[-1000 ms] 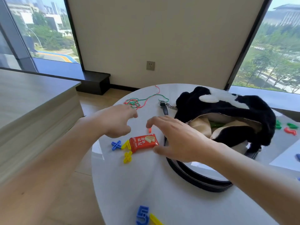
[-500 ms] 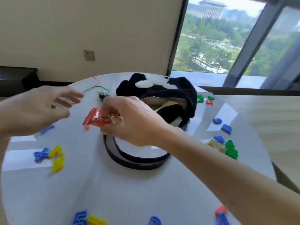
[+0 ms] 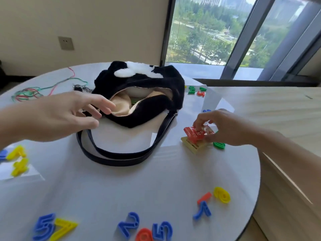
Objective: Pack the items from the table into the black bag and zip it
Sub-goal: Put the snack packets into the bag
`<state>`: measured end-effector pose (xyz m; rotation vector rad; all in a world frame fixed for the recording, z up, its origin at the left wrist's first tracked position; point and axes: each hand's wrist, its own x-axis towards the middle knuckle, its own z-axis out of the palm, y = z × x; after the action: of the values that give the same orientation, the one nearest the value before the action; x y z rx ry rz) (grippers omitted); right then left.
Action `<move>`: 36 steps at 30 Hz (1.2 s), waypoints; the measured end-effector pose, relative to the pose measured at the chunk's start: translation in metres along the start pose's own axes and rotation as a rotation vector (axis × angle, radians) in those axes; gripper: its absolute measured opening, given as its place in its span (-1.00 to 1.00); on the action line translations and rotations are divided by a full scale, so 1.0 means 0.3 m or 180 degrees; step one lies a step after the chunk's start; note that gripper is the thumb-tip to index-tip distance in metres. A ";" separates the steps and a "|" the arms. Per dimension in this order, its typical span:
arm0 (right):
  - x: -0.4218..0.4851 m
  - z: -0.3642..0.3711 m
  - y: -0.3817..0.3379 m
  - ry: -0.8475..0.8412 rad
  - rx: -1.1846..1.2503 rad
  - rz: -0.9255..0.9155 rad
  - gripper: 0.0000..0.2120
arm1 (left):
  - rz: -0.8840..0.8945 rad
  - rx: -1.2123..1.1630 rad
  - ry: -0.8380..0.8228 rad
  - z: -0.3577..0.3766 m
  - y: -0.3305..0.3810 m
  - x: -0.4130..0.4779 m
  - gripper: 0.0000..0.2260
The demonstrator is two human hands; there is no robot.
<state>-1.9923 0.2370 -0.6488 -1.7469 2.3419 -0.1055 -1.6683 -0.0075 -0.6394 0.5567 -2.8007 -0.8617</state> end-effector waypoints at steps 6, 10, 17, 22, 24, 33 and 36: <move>-0.013 0.060 0.016 -0.0405 -0.0280 -0.0147 -0.59 | -0.0252 0.0104 0.0054 0.016 0.033 0.001 -0.65; -0.023 0.033 -0.029 -0.0071 -0.0409 -0.0261 -0.67 | -0.0098 0.0433 0.0527 0.063 0.072 0.059 -0.66; 0.094 -0.110 -0.254 0.1525 0.0662 -0.0796 -0.75 | -0.1058 0.1426 0.0862 0.133 -0.019 0.264 -0.68; 0.274 -0.072 -0.396 0.1834 0.0541 -0.0753 -0.78 | -0.1240 0.1148 0.1390 0.131 -0.050 0.320 -0.53; 0.336 -0.050 -0.428 0.1890 0.0371 -0.0754 -0.75 | -0.1197 0.0990 0.1490 0.106 -0.040 0.328 -0.40; 0.548 -0.001 -0.491 0.2027 -0.0636 -0.0559 -0.83 | -0.1106 0.1097 0.1163 0.026 0.048 0.330 -0.30; 0.567 0.018 -0.491 0.1858 -0.1128 -0.0659 -0.77 | -0.0961 0.1128 0.1174 0.020 0.064 0.318 -0.36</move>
<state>-1.8989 0.0322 -0.6488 -2.3973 2.6846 -0.2828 -1.7634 -0.0272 -0.6294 1.0889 -2.5655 -0.2554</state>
